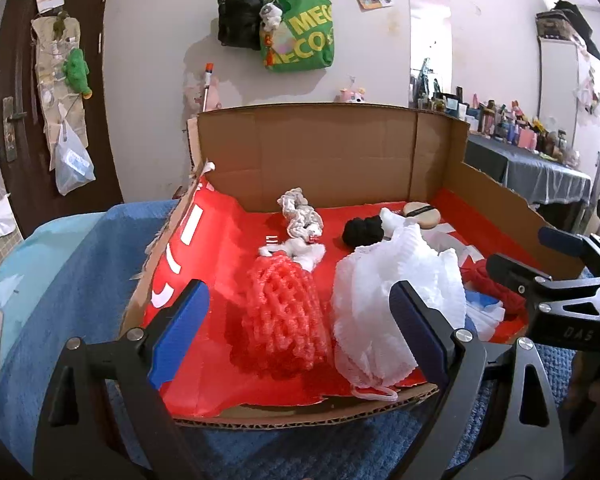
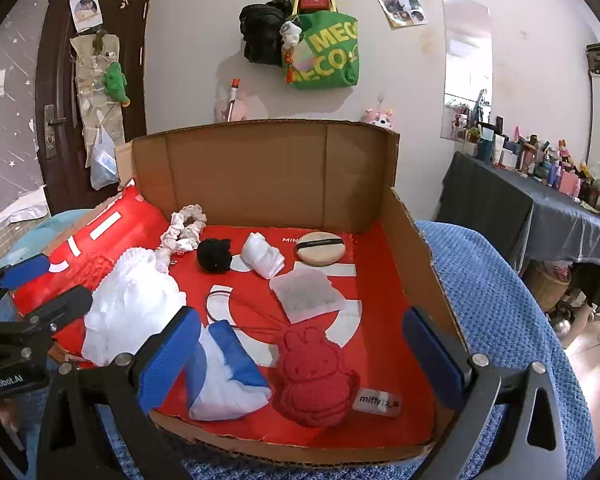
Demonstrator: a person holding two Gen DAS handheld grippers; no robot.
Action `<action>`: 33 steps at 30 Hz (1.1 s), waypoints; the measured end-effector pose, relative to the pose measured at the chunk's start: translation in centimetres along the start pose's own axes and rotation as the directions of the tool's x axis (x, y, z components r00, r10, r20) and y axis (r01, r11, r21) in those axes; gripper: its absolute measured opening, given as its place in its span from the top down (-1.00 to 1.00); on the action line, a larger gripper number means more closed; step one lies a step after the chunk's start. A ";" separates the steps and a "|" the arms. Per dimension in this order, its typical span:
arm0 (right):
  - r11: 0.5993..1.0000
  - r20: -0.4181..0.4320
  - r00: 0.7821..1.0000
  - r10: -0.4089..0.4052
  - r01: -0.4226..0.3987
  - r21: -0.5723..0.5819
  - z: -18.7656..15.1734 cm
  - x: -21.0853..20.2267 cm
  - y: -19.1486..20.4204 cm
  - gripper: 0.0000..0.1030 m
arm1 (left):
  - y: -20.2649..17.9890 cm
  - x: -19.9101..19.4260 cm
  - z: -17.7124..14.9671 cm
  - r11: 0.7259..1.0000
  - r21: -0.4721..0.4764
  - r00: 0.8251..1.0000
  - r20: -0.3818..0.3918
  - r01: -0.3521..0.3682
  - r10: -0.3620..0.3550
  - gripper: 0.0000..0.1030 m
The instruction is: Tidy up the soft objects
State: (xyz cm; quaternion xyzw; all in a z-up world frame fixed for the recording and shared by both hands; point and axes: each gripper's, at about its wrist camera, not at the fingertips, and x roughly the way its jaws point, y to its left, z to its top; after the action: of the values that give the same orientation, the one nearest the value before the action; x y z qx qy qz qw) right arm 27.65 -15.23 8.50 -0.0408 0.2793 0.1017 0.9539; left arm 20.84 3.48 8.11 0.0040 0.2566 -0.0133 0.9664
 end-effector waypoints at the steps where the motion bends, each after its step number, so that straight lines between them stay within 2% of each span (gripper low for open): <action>1: 1.000 -0.007 1.000 -0.001 0.001 0.001 0.0 0.2 0.0 -1.00 | 0.0 0.0 0.0 1.000 -0.001 1.000 -0.002 -0.002 0.002 -0.79; 21: 0.999 -0.021 0.999 -0.035 0.035 -0.016 -0.2 0.4 0.4 -1.00 | -0.3 1.0 -0.1 1.000 0.012 0.999 -0.046 -0.022 0.023 -0.79; 28: 0.999 -0.016 0.999 -0.038 0.037 -0.017 -0.2 0.3 0.4 -1.00 | -0.8 0.7 0.1 1.000 0.023 1.000 -0.016 -0.009 0.010 -0.79; 33: 0.999 -0.012 0.999 -0.040 0.040 -0.020 -0.2 0.2 0.4 -1.00 | -0.7 1.2 0.2 1.000 0.010 0.999 -0.037 -0.008 0.008 -0.79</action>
State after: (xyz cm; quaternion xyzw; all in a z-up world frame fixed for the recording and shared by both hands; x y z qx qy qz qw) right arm 27.63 -14.80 8.17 -0.0563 0.2835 0.0851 0.9535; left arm 21.99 2.76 7.66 0.0100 0.2741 -0.0106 0.9616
